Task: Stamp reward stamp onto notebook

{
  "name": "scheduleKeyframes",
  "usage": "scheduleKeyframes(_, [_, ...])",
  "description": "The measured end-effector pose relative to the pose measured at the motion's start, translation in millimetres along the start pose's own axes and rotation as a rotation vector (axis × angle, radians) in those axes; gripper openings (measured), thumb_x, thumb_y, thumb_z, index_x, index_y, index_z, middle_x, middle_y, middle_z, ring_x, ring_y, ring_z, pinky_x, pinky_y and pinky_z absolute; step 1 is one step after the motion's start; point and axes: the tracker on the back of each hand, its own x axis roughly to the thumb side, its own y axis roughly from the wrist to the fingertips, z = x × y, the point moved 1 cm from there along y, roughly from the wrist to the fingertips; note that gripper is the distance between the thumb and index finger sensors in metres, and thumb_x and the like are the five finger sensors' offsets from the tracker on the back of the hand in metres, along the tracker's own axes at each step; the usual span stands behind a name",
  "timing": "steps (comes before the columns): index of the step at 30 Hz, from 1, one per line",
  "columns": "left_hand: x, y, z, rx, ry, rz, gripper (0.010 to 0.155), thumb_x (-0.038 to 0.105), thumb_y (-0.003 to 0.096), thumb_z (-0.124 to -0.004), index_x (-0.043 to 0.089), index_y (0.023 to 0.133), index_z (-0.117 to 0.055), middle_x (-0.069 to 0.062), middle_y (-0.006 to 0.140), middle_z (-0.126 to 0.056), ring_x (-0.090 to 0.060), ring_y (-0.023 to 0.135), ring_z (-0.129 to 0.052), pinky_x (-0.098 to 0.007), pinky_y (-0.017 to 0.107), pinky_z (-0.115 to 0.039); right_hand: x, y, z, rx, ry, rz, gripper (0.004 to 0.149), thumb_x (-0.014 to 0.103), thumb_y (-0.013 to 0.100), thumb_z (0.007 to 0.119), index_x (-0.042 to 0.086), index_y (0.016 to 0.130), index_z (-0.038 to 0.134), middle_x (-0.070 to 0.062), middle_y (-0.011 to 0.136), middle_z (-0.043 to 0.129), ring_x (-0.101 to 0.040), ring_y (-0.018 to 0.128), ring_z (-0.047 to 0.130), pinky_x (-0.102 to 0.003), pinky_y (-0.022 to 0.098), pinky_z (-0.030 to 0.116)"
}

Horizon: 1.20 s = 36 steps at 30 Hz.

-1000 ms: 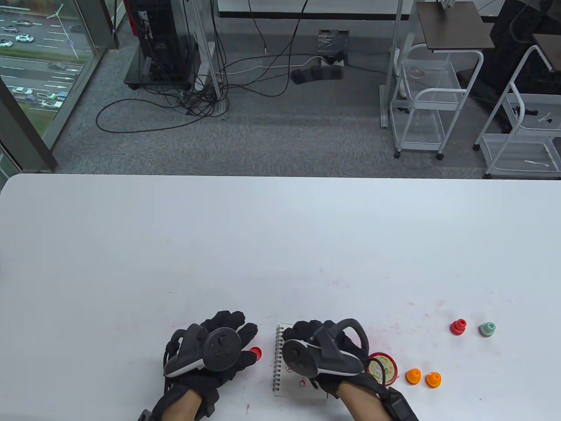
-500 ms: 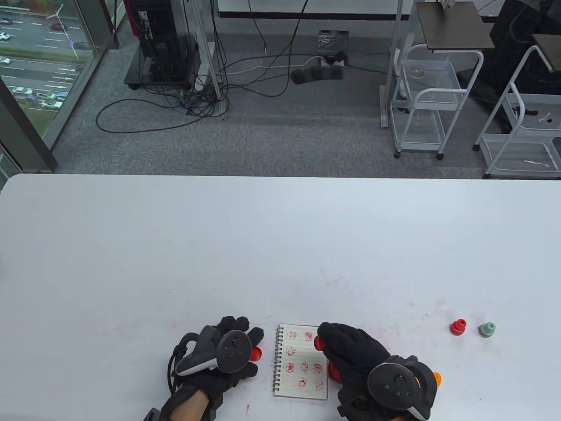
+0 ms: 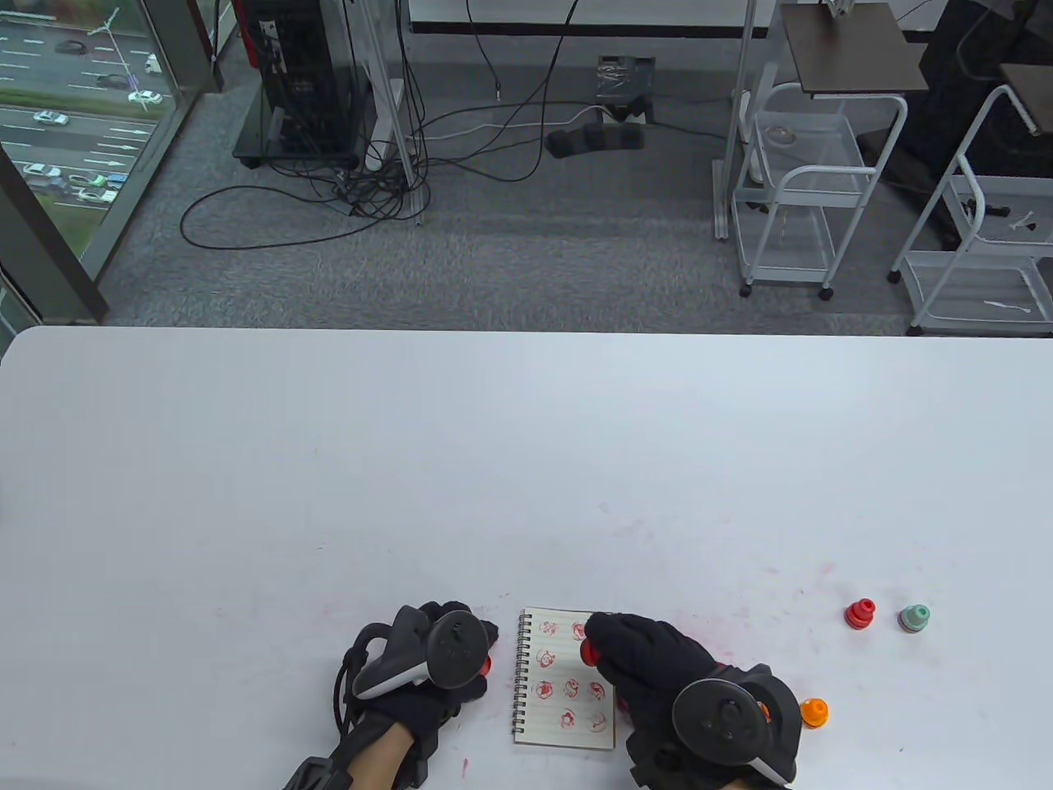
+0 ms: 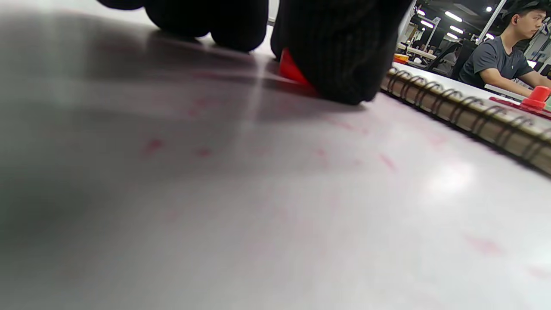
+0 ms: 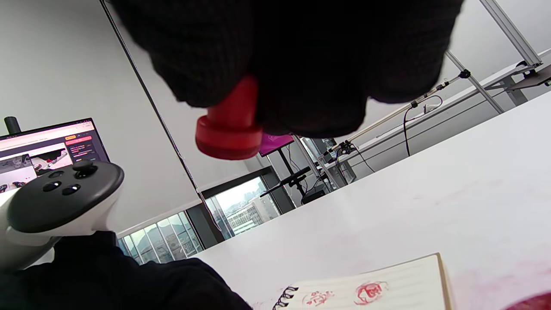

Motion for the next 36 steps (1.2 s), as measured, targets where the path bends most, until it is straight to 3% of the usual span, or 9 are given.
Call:
scheduleKeyframes(9, [6.0, -2.8, 2.7, 0.029, 0.076, -0.018, 0.064, 0.032, 0.0448, -0.083, 0.019, 0.105, -0.066, -0.019, 0.108, -0.064, -0.046, 0.095, -0.064, -0.064, 0.072, -0.057, 1.2, -0.6, 1.5, 0.013, -0.006, -0.006, 0.043, 0.027, 0.038, 0.085, 0.023, 0.08, 0.087, -0.009, 0.078, 0.097, -0.028, 0.055, 0.102, -0.043, 0.043, 0.089])
scheduleKeyframes(12, [7.0, -10.6, 12.6, 0.121, -0.012, -0.038, 0.063, 0.03, 0.0457, -0.082, 0.023, 0.106, -0.065, -0.019, 0.11, -0.071, -0.05, 0.094, -0.078, -0.065, 0.068, -0.067, 1.0, -0.7, 1.8, 0.015, -0.001, -0.002, 0.043, 0.027, 0.038, 0.085, 0.023, 0.081, 0.087, -0.01, 0.078, 0.097, -0.028, 0.056, 0.102, -0.043, 0.043, 0.089])
scheduleKeyframes(17, [11.1, -23.0, 30.1, 0.26, -0.193, -0.104, 0.062, 0.027, 0.0443, -0.086, 0.023, 0.104, -0.068, -0.015, 0.098, -0.085, -0.038, 0.082, -0.094, -0.059, 0.062, -0.078, 1.4, -0.8, 2.1, 0.013, 0.0, -0.006, 0.043, 0.027, 0.038, 0.085, 0.023, 0.081, 0.087, -0.01, 0.078, 0.097, -0.028, 0.055, 0.102, -0.043, 0.043, 0.089])
scheduleKeyframes(21, [17.8, -29.1, 37.9, 0.311, -0.291, -0.175, 0.063, 0.03, 0.0426, -0.089, 0.019, 0.102, -0.07, -0.007, 0.086, -0.088, -0.027, 0.072, -0.094, -0.055, 0.062, -0.078, 2.4, -1.0, 3.5, 0.018, 0.004, -0.014, 0.043, 0.028, 0.038, 0.085, 0.023, 0.08, 0.087, -0.009, 0.078, 0.098, -0.027, 0.055, 0.102, -0.043, 0.043, 0.089])
scheduleKeyframes(27, [29.6, -35.2, 42.5, 0.333, -0.371, -0.248, 0.073, 0.031, 0.0419, -0.089, 0.009, 0.107, -0.065, -0.007, 0.083, -0.089, -0.025, 0.068, -0.095, -0.055, 0.061, -0.08, 8.8, -1.4, 6.2, 0.006, 0.06, -0.025, 0.049, 0.027, 0.038, 0.085, 0.018, 0.086, 0.081, -0.01, 0.077, 0.097, -0.027, 0.053, 0.103, -0.042, 0.041, 0.091])
scheduleKeyframes(36, [43.9, -38.7, 44.6, 0.353, -0.353, -0.311, 0.069, 0.042, 0.0355, -0.091, 0.008, 0.095, -0.079, -0.001, 0.071, -0.095, -0.021, 0.059, -0.099, -0.055, 0.058, -0.083, 18.7, -1.7, 10.0, -0.003, 0.187, -0.048, 0.049, 0.028, 0.037, 0.086, 0.016, 0.084, 0.079, -0.01, 0.074, 0.096, -0.025, 0.051, 0.104, -0.041, 0.039, 0.091])
